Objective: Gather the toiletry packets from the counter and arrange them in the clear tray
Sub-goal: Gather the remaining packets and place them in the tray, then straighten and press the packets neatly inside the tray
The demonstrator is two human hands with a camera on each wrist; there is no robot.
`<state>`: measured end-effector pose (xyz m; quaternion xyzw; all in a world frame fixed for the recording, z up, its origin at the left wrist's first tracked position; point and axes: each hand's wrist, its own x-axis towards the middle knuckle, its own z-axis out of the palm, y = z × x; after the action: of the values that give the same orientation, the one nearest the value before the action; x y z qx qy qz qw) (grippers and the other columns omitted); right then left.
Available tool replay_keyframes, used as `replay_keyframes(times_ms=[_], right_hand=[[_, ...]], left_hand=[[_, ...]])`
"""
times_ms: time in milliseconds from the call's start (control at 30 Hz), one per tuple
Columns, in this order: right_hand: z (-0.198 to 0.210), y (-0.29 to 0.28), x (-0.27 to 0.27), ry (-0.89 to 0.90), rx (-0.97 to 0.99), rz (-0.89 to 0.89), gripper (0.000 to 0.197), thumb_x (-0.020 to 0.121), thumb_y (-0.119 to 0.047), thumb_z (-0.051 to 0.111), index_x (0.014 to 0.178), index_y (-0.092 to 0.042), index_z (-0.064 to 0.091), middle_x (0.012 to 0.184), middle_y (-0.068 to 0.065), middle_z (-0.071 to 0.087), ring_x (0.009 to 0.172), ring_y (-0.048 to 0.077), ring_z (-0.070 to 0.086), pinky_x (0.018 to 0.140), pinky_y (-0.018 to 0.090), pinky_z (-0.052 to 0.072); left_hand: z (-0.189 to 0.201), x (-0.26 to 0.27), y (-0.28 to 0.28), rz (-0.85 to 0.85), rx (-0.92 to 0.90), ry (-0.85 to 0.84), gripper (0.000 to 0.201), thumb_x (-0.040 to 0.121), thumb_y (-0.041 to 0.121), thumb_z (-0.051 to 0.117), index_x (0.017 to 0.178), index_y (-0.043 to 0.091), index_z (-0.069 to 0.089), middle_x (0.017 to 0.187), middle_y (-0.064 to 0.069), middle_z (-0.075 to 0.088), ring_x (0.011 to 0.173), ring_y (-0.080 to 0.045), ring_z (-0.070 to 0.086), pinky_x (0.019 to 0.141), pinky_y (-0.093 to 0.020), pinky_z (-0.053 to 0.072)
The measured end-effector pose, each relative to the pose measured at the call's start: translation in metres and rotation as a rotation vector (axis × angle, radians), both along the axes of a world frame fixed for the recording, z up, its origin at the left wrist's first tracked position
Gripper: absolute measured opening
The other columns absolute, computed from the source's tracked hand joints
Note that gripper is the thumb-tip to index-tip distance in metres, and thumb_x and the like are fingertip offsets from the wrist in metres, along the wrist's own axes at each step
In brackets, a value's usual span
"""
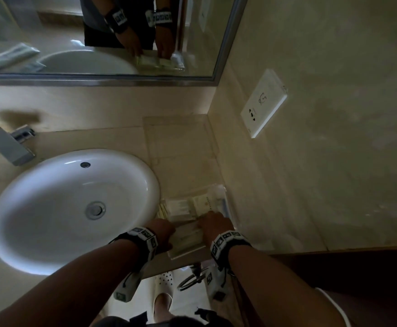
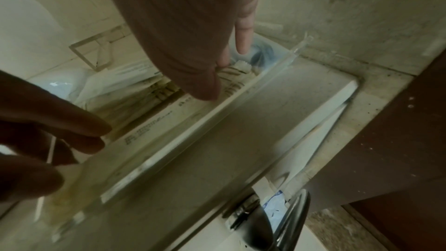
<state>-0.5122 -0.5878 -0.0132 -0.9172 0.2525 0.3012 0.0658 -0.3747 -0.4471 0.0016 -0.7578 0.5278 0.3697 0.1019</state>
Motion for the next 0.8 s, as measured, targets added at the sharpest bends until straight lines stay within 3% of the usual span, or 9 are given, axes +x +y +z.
replay_keyframes(times_ms=[133,367,567,800], right_hand=[[0.001,0.003,0.005,0.008,0.032,-0.023,0.04,0.092,-0.015,0.054,0.132,-0.018,0.057,0.132,0.01,0.052,0.121,0.033,0.05,0.101,0.049,0.044],[0.009,0.01,0.018,-0.1,0.044,-0.007,0.034,0.097,-0.022,0.042,0.13,-0.018,0.053,0.13,0.01,0.05,0.118,0.031,0.049,0.099,0.044,0.04],[0.028,0.013,0.046,-0.133,0.12,-0.014,0.037,0.095,-0.023,0.048,0.132,-0.026,0.052,0.132,0.006,0.047,0.123,0.029,0.047,0.1,0.042,0.043],[0.056,0.036,0.101,-0.164,0.113,0.027,0.039,0.095,-0.025,0.044,0.134,-0.025,0.052,0.138,0.006,0.046,0.125,0.028,0.046,0.103,0.042,0.042]], left_hand=[[-0.002,0.004,0.006,0.023,-0.049,0.003,0.053,0.093,0.035,0.056,0.139,0.011,0.046,0.145,-0.012,0.044,0.134,-0.029,0.042,0.112,-0.037,0.035],[-0.004,0.009,0.02,0.081,-0.084,0.051,0.051,0.091,0.035,0.058,0.138,0.019,0.048,0.145,-0.003,0.043,0.134,-0.024,0.044,0.113,-0.034,0.034],[0.021,0.033,0.028,0.202,-0.138,0.047,0.044,0.092,0.038,0.053,0.134,0.026,0.053,0.142,0.001,0.047,0.13,-0.021,0.047,0.11,-0.034,0.038],[0.063,0.084,0.072,0.385,-0.155,-0.028,0.041,0.094,0.038,0.051,0.134,0.028,0.052,0.137,0.005,0.053,0.125,-0.017,0.052,0.106,-0.033,0.041]])
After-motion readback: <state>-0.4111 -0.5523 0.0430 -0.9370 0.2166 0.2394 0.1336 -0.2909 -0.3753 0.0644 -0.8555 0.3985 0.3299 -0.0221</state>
